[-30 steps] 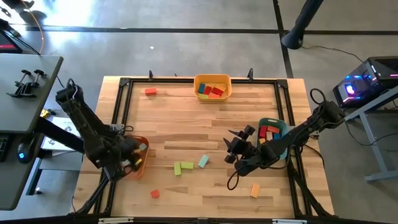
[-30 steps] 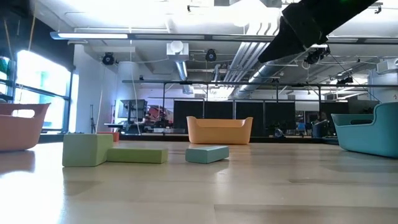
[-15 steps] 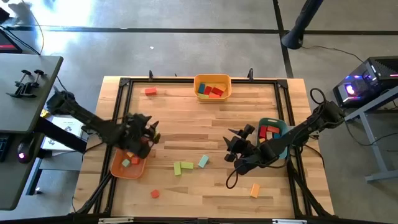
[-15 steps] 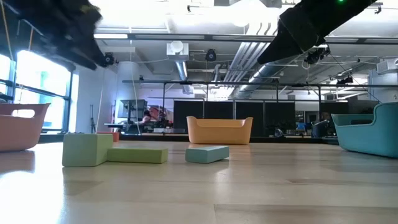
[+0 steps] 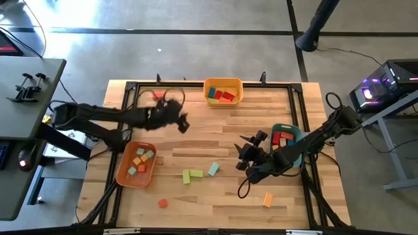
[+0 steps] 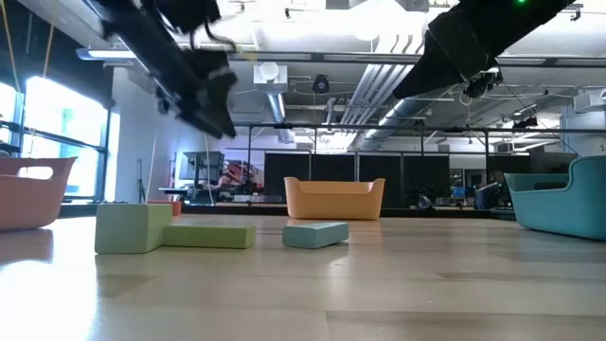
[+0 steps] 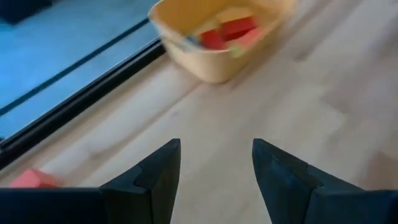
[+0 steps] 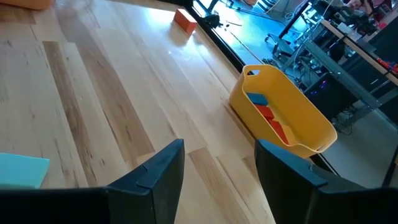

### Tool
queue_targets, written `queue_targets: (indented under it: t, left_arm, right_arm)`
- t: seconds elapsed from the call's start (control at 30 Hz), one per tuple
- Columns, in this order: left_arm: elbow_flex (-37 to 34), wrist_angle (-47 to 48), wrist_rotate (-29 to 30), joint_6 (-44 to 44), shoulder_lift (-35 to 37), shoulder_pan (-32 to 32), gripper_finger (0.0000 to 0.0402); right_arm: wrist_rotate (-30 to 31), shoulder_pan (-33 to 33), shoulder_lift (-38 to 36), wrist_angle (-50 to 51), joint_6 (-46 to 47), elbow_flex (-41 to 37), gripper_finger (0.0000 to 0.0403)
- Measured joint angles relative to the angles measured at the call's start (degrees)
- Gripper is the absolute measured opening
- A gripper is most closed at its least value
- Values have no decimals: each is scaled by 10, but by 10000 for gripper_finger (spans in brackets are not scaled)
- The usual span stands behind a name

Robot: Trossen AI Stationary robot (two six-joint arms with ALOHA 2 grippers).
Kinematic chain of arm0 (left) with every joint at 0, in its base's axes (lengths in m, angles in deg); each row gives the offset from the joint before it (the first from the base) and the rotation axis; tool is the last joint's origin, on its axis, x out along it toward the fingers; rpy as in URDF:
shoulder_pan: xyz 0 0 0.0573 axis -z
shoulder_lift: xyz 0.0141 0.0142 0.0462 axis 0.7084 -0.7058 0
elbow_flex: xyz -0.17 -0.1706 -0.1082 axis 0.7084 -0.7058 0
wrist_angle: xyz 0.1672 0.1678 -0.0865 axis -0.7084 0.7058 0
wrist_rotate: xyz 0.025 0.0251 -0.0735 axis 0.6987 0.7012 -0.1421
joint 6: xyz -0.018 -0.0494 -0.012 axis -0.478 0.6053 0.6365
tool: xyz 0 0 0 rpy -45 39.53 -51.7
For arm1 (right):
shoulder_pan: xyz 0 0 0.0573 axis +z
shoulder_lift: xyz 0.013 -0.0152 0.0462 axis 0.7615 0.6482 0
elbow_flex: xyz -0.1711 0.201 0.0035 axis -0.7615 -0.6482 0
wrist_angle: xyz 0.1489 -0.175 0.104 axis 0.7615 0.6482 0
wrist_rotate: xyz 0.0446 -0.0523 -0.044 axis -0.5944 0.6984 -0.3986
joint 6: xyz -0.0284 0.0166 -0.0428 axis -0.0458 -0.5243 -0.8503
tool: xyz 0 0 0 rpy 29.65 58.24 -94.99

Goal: Sort blocks by size
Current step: Put the orange thick rectangular block into the blue bin

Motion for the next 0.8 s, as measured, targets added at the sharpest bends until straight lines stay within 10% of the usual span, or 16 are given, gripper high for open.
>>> queue_targets:
  t: [0.37,0.8]
  left_arm:
    - [84,132,-118,-64,-102,-302,186]
    - [155,219,-142,-102,-234,-438,161]
  right_arm:
    - [0,0,0,4,1,0,192]
    - [0,0,0,6,2,0,192]
